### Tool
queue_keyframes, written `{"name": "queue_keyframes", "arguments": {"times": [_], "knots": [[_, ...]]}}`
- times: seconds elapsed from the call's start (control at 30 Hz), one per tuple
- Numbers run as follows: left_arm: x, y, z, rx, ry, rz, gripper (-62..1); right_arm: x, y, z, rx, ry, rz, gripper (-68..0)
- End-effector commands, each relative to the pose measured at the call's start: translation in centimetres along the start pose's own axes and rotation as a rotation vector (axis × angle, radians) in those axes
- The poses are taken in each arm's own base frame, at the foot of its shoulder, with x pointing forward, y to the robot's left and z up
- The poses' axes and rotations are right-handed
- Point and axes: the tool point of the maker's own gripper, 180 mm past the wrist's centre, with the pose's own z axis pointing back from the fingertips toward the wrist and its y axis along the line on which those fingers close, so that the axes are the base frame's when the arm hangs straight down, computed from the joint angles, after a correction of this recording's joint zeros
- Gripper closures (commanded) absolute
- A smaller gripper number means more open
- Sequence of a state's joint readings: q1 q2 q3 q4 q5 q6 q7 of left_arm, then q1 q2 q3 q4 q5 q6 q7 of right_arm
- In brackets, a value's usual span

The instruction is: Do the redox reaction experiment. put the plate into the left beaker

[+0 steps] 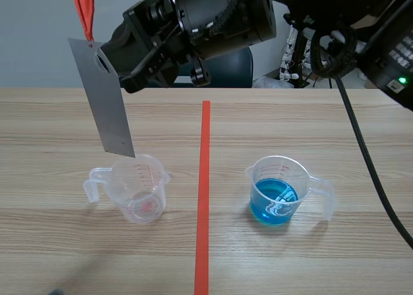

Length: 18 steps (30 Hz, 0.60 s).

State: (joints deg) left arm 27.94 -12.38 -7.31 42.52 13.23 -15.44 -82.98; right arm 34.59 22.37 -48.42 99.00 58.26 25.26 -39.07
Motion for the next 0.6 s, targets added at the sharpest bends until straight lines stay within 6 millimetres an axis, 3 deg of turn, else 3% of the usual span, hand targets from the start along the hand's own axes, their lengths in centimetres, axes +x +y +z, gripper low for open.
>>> {"name": "queue_keyframes", "arguments": {"times": [0.0,0.57], "knots": [[0.71,0.29,-0.03,0.008,-0.029,-0.006,-61.9,1.13,-0.56,0.29,-0.016,-0.029,0.018,-0.6],[0.71,0.28,-0.03,0.008,-0.029,-0.006,-61.9,0.14,-0.63,0.13,-0.035,-0.010,0.022,-0.6]]}}
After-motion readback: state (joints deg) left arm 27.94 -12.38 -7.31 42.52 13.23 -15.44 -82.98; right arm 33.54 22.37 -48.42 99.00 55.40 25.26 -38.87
